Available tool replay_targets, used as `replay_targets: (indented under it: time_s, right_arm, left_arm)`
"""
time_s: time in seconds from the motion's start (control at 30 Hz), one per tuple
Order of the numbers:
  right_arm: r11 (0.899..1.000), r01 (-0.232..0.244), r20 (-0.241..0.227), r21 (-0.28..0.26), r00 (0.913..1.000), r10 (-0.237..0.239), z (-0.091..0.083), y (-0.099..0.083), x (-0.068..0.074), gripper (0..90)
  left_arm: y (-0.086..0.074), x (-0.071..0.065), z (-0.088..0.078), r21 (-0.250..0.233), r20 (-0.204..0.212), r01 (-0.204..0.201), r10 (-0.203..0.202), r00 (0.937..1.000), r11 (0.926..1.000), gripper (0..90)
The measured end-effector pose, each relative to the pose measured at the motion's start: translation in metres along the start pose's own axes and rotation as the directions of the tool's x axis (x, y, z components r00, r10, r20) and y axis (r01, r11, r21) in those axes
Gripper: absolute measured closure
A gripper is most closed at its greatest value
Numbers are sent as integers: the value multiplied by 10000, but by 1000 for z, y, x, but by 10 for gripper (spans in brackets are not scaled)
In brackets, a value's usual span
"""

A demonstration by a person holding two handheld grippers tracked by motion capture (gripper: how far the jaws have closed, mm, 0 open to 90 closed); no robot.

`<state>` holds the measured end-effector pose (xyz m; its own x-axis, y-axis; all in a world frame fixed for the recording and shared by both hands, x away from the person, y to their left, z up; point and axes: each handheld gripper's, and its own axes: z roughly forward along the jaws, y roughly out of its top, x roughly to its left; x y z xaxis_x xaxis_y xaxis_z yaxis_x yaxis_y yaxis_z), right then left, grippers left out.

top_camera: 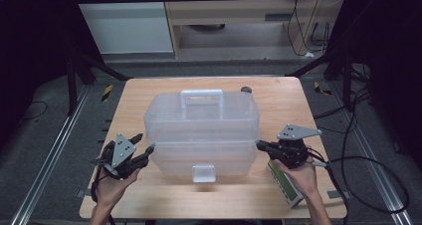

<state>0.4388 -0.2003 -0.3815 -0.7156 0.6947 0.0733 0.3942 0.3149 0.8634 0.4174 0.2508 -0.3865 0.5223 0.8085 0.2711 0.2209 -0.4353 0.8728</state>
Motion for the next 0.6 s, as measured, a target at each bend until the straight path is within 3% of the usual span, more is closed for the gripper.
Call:
replay_targets:
  time_s: [0.6]
  right_arm:
    - [9997,7,5,-251,10000,-6,-1,2,0,895]
  left_arm:
    - [5,1,2,-248,-57,-58,57,10000,9997,539]
